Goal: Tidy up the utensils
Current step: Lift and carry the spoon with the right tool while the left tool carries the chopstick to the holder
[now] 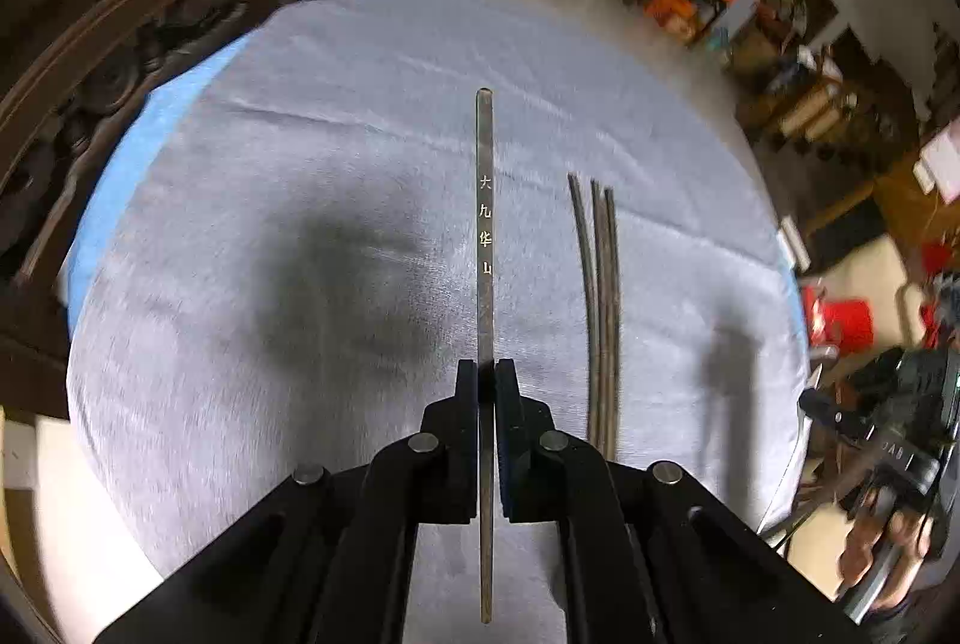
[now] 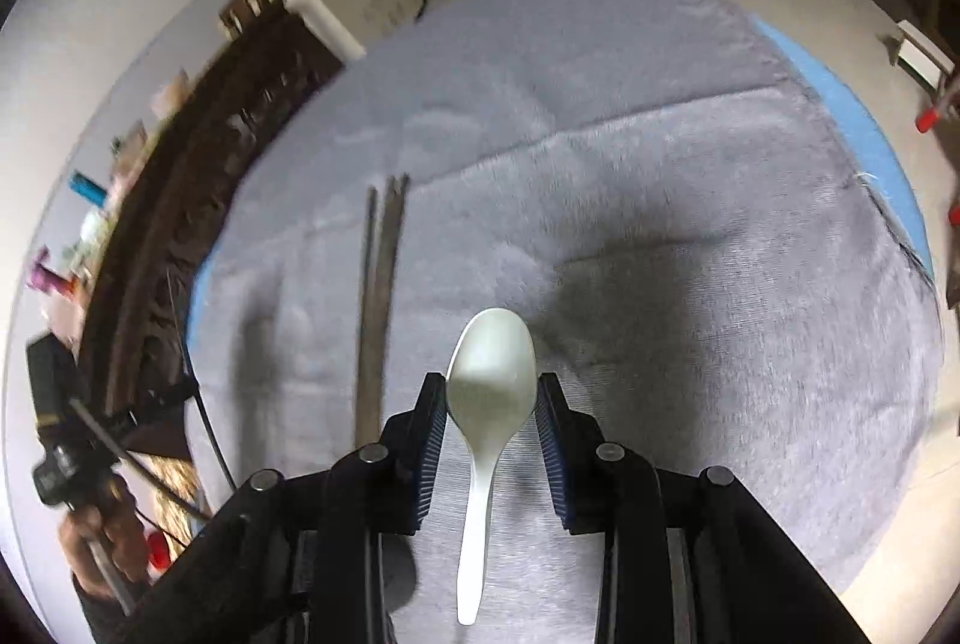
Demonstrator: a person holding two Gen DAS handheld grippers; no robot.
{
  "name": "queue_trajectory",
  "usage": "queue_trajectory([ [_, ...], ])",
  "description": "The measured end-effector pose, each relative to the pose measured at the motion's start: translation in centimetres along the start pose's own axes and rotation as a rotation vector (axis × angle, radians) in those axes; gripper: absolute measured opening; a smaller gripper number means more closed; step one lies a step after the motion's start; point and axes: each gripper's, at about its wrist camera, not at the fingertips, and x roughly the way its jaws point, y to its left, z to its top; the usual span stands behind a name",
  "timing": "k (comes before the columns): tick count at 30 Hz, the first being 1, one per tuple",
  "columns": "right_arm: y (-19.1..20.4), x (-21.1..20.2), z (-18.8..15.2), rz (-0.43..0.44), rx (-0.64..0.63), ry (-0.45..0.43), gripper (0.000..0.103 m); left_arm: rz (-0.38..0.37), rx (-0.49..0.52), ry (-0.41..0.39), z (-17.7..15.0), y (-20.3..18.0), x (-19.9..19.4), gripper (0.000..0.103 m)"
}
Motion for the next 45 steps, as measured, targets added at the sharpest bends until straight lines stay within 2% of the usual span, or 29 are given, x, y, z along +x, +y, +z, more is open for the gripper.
queue_trajectory([
  [4,0.9,-2.8,-1.6,0.047,0.018,-0.121,0.032,-0.03,-0.043,-0.074,-1.3,-0.1,-1.5,0.005],
  [9,3.1,-5.7,-3.5,0.104,-0.003,-0.23,0.032,-0.106,-0.078,-0.166,-2.6,-0.9,-4.1,0.005],
  [14,5.7,-7.6,-4.7,0.139,-0.039,-0.313,0.032,-0.164,-0.06,-0.292,-3.5,-2.9,-7.5,0.005],
  [20,8.8,-7.6,-6.0,0.143,-0.118,-0.367,0.032,-0.185,-0.017,-0.387,-4.4,-4.8,-9.0,0.005],
  [33,11.3,-5.0,-8.5,0.031,-0.255,-0.423,0.032,-0.149,0.082,-0.443,-6.4,-7.7,-7.2,0.005],
  [39,11.5,-4.2,-9.0,0.033,-0.276,-0.41,0.032,-0.118,0.11,-0.465,-7.4,-8.2,-6.7,0.005],
  [45,11.6,-3.8,-9.7,0.037,-0.291,-0.394,0.032,-0.118,0.125,-0.452,-8.1,-8.1,-5.9,0.005],
])
